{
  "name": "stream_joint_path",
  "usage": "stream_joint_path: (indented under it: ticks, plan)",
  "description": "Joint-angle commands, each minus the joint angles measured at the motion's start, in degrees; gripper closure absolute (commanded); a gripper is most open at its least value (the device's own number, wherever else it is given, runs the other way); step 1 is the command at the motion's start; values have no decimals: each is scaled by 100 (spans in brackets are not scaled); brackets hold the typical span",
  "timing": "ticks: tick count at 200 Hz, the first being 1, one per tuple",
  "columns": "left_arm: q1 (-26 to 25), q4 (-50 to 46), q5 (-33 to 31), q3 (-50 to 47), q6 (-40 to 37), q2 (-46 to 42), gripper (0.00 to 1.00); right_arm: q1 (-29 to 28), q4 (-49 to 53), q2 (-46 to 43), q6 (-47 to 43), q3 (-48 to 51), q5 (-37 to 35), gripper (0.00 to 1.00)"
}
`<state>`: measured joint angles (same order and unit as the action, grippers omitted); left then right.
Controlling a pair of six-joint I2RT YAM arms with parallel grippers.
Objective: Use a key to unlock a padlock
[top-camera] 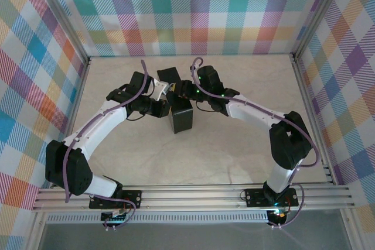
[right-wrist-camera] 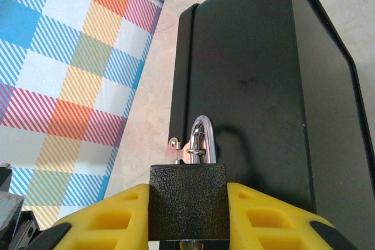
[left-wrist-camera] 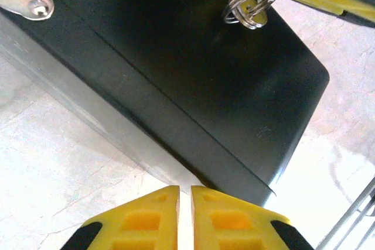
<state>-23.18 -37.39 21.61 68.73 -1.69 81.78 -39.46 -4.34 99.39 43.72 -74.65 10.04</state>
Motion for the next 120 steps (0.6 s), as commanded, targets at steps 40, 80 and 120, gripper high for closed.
stream_joint_path:
  ticks: [40,80,120]
  plan:
    - [671,777,-197,533,1119,-59,82,-35,-344,-25,13,229,-128,83]
    - [832,1392,-743,1050,1488,796,79,-44,-361,-52,-45,328,-42,83]
    - [900,1598,-1027,1628,1695,1596,78,-51,-297,-103,-196,329,-5,83]
